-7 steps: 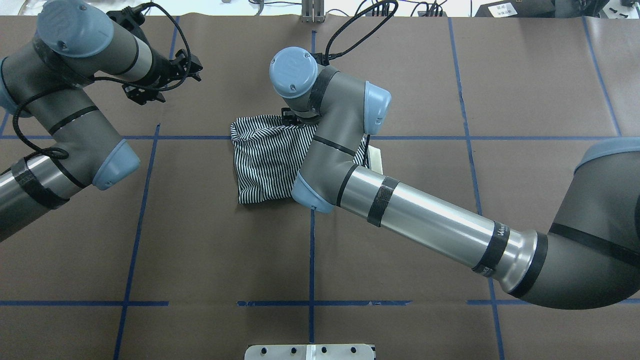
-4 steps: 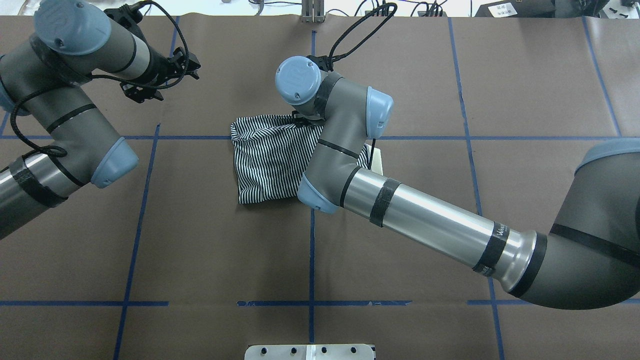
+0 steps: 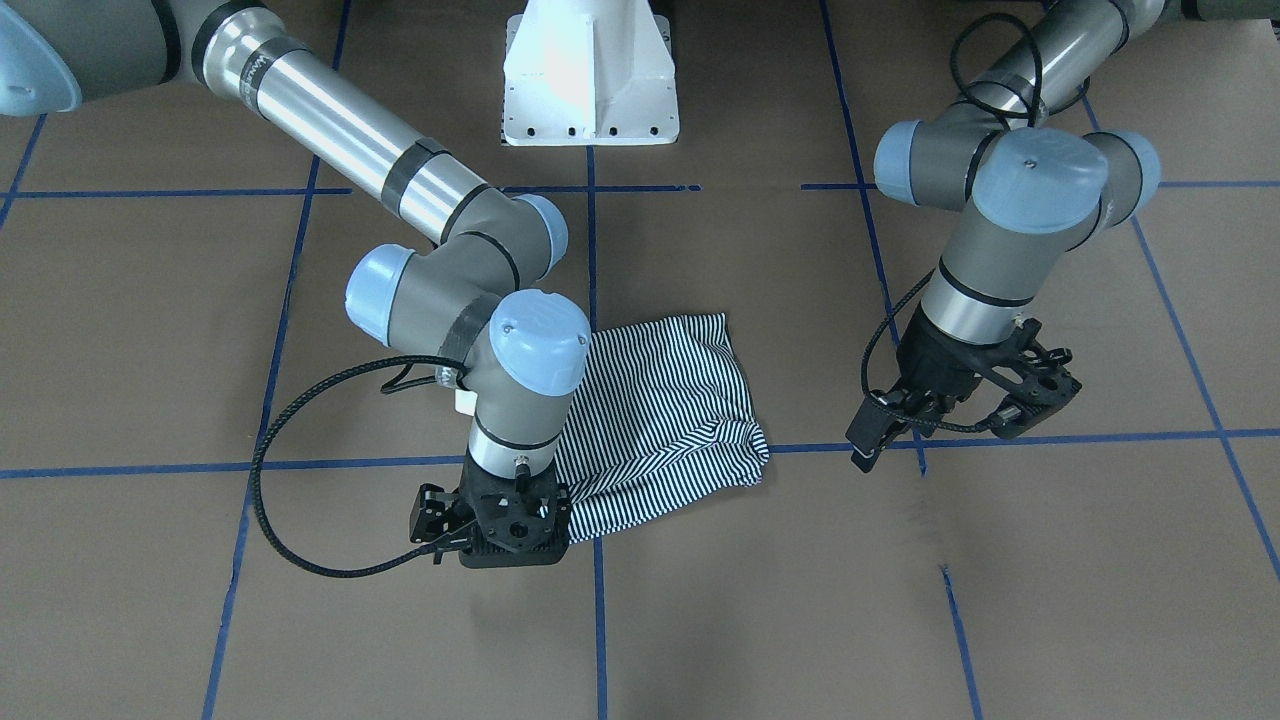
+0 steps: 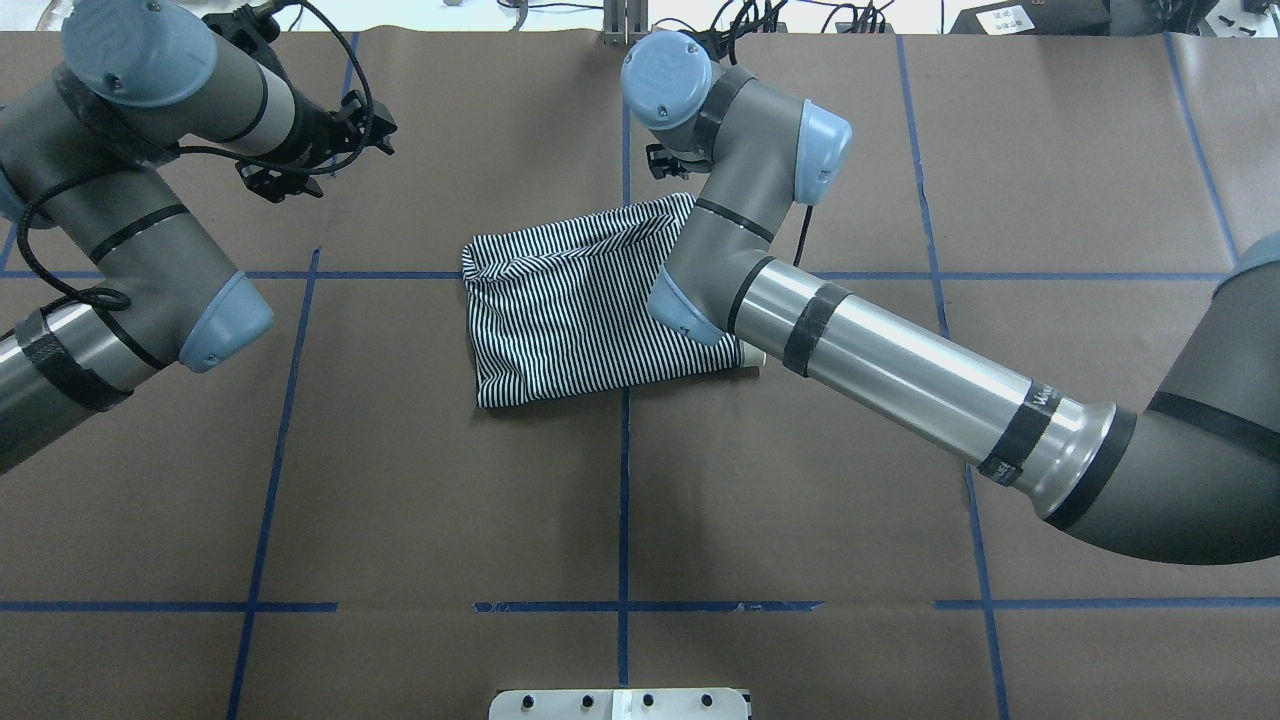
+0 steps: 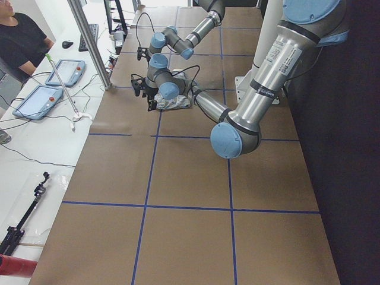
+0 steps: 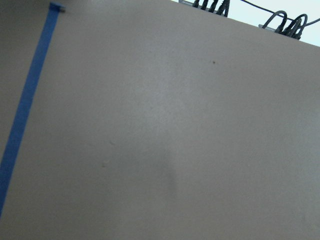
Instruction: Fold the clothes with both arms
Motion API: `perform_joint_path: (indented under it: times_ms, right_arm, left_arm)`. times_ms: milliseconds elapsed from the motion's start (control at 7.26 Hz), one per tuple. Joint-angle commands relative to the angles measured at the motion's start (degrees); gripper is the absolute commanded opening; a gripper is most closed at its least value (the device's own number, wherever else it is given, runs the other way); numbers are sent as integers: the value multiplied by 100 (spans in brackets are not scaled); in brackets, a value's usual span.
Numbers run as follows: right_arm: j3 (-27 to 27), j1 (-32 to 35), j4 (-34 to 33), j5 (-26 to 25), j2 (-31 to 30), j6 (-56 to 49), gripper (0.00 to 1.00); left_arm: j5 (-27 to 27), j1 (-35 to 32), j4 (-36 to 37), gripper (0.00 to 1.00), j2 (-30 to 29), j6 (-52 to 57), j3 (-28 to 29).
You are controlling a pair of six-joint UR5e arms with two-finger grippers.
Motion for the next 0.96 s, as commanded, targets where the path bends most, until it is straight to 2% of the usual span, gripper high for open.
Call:
perform_joint_path:
  times_ms: [0, 138, 276, 413, 551, 689, 827]
  right_arm:
    - [163, 404, 71, 484, -154, -357, 100]
    - [748, 797, 1, 1211, -582, -585, 100]
    - [1598, 1193, -52, 1897, -1283, -709, 100]
    - [2581, 1475, -592, 2139, -1890, -1032, 100]
    - [3356, 1800, -1476, 2237, -2157, -1732, 100]
    - [3842, 2151, -2146, 2473, -2447, -2452, 100]
    - [4178, 2599, -2188, 3006, -3050, -2938, 100]
  left_arm:
    - [-16, -55, -14, 100, 1, 44, 3]
    - [-25, -116, 38, 100, 1, 375, -66]
    - [-95, -178, 38, 100, 357, 700, -380]
    - [-200, -457, 47, 100, 866, 1469, -862]
    - [-575, -930, 99, 100, 1236, 2277, -1050]
    - [-918, -1535, 439, 100, 1344, 3512, -1060]
    - [-1052, -2037, 913, 100, 1484, 4812, -1060]
